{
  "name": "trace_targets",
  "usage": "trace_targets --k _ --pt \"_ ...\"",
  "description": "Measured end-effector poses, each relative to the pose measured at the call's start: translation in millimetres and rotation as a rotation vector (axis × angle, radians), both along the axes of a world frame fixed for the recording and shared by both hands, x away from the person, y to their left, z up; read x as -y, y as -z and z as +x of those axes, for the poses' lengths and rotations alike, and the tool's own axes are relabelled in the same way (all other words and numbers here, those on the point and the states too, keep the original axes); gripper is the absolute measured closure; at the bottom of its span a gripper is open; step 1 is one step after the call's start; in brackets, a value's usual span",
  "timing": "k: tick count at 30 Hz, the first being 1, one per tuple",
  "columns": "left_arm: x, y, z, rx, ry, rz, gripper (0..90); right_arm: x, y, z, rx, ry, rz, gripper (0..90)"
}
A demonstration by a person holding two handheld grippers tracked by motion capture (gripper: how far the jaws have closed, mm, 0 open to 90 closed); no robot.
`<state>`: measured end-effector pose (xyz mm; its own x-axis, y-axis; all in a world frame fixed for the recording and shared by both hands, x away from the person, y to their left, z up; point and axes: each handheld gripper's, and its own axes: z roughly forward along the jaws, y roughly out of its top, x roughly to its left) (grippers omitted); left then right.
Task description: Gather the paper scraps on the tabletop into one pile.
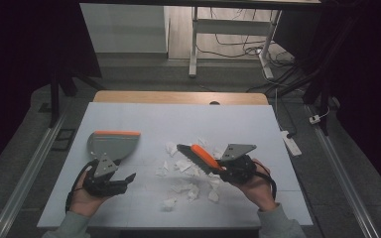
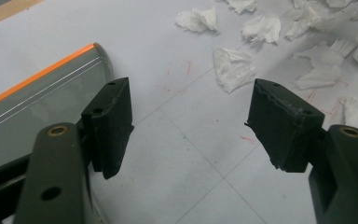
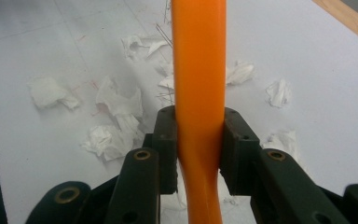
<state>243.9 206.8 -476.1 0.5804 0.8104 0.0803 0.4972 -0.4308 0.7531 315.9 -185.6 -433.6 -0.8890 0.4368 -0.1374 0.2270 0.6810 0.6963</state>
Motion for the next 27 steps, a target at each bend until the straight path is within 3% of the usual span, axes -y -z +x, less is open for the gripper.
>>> trace_targets --k 8,16,24,27 --pt "-5.0 3.5 2.0 -0.019 -0.011 -0.03 30.9 8.1 -3.3 2.7 -0.006 0.053 0.005 70.4" --pt "-0.8 9.8 5.2 -0.04 0.002 -0.011 30.5 30.3 -6.2 15.9 -0.014 0.156 0.021 70.4" --pt "-0.2 10.7 4.8 -0.043 0.007 -0.007 30.5 49.2 -8.0 29.1 -0.02 0.267 -0.037 70.4" --pt "-1.0 9.3 4.3 -0.039 0.008 -0.024 30.5 49.9 -8.4 41.3 -0.052 0.317 -0.062 70.4"
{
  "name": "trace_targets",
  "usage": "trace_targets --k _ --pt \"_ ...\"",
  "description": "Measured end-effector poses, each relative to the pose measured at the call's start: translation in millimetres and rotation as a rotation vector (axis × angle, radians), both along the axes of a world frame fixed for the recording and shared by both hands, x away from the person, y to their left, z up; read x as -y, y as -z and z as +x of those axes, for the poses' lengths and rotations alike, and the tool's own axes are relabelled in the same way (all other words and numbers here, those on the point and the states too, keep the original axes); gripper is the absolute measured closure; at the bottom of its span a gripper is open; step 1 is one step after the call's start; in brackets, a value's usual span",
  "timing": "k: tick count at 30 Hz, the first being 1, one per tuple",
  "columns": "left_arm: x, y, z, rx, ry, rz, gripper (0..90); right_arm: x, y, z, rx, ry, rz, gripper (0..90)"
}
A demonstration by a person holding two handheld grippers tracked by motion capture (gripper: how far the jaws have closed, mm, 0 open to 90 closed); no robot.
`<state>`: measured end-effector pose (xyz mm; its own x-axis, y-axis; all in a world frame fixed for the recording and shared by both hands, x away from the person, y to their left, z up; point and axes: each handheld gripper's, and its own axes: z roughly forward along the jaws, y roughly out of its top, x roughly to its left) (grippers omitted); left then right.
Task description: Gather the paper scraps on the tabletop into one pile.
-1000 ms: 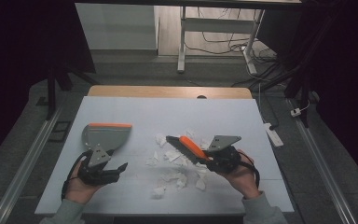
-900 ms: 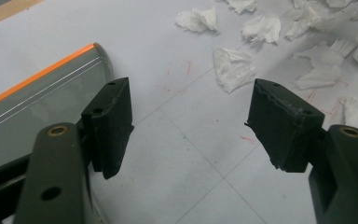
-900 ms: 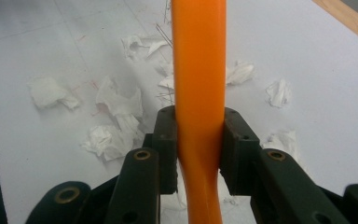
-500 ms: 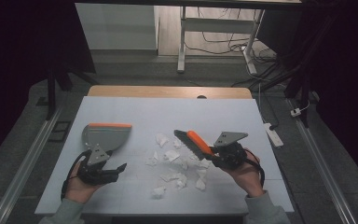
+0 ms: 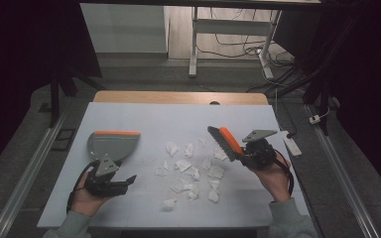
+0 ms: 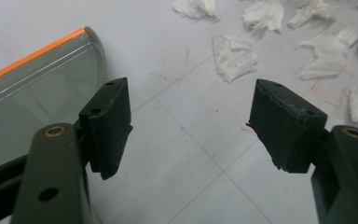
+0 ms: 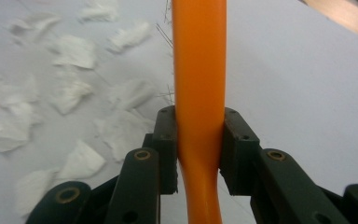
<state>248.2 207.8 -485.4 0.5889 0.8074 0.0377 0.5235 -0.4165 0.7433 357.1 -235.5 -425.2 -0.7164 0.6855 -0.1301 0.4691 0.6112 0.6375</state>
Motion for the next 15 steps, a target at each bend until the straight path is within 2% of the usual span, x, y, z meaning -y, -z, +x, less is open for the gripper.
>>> trace_targets --k 3,4,5,7,11,13,15 --pt "0.5 0.2 0.7 0.0 0.006 -0.006 30.5 -4.3 0.7 15.7 -0.049 0.021 -0.069 70.4" --pt "0.2 1.1 1.1 -0.004 0.009 -0.001 30.5 -7.0 2.3 29.0 -0.082 0.036 -0.104 70.4" --pt "0.2 2.4 1.4 -0.007 0.005 -0.003 30.5 -7.0 2.3 29.0 -0.082 0.036 -0.104 70.4" --pt "-0.7 3.8 1.1 -0.012 0.002 -0.002 30.5 -9.6 5.3 42.2 -0.118 0.067 -0.136 70.4" --pt "-1.7 3.3 -0.2 -0.008 -0.003 -0.01 30.5 -13.8 13.8 66.0 -0.18 0.125 -0.22 70.5" --pt "-1.4 3.1 -0.4 -0.007 -0.004 -0.01 30.5 -18.1 17.6 75.1 -0.211 0.132 -0.258 70.5" --pt "-0.9 3.2 -0.7 -0.007 -0.004 -0.01 30.5 -20.0 17.3 76.8 -0.215 0.136 -0.258 70.5"
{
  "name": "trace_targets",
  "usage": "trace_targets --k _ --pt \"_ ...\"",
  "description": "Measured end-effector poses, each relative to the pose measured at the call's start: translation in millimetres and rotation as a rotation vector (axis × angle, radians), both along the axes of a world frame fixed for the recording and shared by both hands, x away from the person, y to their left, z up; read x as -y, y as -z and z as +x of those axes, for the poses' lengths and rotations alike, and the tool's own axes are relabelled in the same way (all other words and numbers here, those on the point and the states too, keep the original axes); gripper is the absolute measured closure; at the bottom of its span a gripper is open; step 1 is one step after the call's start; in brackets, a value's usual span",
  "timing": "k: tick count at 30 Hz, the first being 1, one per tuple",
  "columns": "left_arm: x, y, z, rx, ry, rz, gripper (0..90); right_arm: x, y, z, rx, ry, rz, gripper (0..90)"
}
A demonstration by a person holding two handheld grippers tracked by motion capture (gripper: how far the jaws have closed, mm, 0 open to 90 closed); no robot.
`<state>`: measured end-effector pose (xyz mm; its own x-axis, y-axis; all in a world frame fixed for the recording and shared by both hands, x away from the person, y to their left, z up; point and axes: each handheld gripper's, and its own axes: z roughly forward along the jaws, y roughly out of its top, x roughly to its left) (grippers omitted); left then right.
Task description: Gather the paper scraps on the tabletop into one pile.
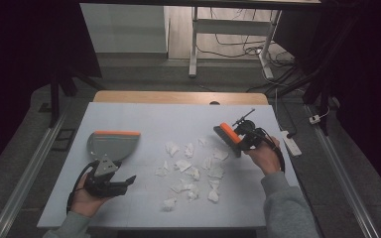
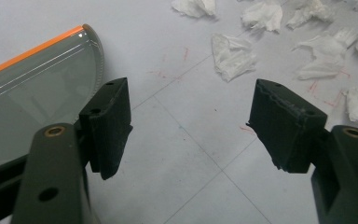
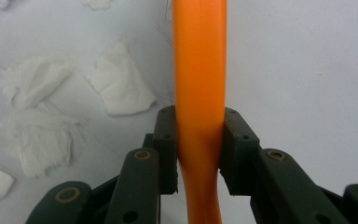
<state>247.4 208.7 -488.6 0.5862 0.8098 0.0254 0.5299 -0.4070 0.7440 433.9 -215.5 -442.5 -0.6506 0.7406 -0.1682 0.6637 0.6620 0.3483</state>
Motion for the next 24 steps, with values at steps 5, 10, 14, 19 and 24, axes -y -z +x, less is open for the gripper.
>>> trace_targets --k 5,10,14,19,24 --pt "1.8 0.2 -0.2 0.0 0.006 0.003 30.5 -26.8 3.9 -1.7 -0.046 -0.07 -0.047 70.7" --pt "2.3 1.6 0.3 -0.005 0.008 0.004 30.5 -46.1 6.6 -12.1 -0.04 -0.13 -0.101 70.8" --pt "3.4 2.2 0.3 -0.006 0.016 0.01 30.6 -55.8 4.9 -28.4 -0.063 -0.199 -0.041 70.8" --pt "4.6 2.8 0.1 -0.008 0.019 0.017 30.6 -56.0 -7.4 -42.3 -0.062 -0.246 0.087 70.7" --pt "4.3 2.3 0.1 -0.005 0.016 0.007 30.6 -53.5 -24.9 -28.8 0.034 -0.193 0.062 70.7"
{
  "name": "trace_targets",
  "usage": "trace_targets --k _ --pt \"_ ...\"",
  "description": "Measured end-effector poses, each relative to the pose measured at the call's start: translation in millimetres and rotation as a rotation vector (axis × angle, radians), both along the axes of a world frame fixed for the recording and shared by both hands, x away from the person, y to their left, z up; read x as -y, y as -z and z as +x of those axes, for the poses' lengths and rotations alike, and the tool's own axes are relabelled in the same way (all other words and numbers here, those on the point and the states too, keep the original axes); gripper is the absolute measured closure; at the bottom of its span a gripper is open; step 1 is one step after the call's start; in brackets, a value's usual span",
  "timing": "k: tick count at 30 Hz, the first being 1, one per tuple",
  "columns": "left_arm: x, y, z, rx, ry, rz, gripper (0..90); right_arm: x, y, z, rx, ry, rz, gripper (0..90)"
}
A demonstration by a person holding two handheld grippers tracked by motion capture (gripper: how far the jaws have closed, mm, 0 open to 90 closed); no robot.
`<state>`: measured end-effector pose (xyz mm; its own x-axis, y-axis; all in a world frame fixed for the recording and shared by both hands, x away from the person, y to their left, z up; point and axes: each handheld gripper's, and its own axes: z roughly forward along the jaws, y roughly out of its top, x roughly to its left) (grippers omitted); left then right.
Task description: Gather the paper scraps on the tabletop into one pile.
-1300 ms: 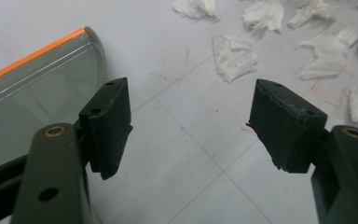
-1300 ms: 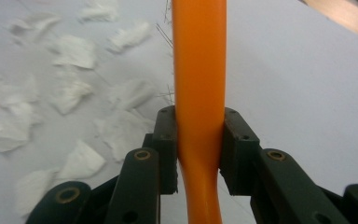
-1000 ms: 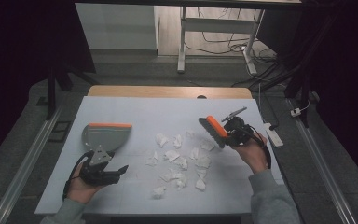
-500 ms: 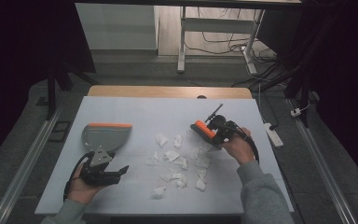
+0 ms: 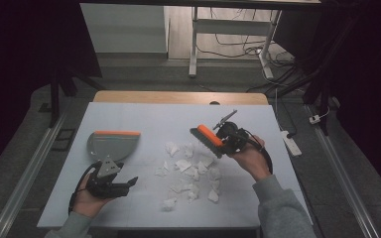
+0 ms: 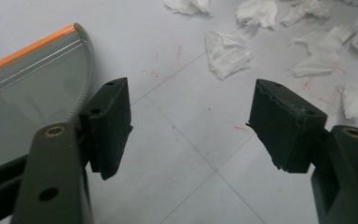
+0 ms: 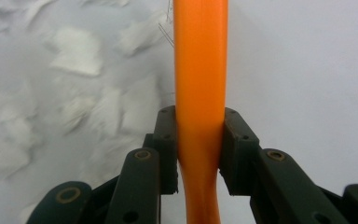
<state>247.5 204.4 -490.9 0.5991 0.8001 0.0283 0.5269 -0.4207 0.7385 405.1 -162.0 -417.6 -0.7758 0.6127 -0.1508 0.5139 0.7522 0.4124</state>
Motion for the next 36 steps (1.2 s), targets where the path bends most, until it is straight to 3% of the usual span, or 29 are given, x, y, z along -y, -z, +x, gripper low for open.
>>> trace_targets --k 5,7,13,16,21,26,33,36 --pt "-2.7 -1.1 -0.4 0.005 -0.001 -0.008 30.5 -8.6 8.6 32.5 0.02 0.036 -0.065 70.7" --pt "-5.8 -2.4 -1.2 0.01 -0.005 -0.022 30.5 -14.5 14.6 41.5 0.024 0.028 -0.116 70.7" --pt "-11.1 -1.0 -1.9 0.007 -0.006 -0.03 30.5 -32.6 27.6 62.6 -0.007 -0.003 -0.198 70.7" --pt "-12.9 -2.0 -2.7 0.012 -0.009 -0.04 30.5 -41.5 31.1 65.6 -0.022 -0.024 -0.206 70.7" --pt "-14.6 -1.0 -3.5 0.015 -0.014 -0.039 30.5 -56.6 33.6 56.6 -0.029 -0.085 -0.272 70.8" --pt "-16.0 0.2 -3.3 0.008 -0.016 -0.044 30.5 -57.3 32.9 39.5 -0.031 -0.138 -0.263 70.8" --pt "-14.5 -0.3 -3.5 0.009 -0.011 -0.045 30.5 -53.0 26.7 6.2 -0.099 -0.231 -0.184 70.7" --pt "-14.2 0.2 -2.1 0.005 -0.01 -0.043 30.5 -46.1 11.4 1.6 -0.036 -0.211 -0.115 70.7"
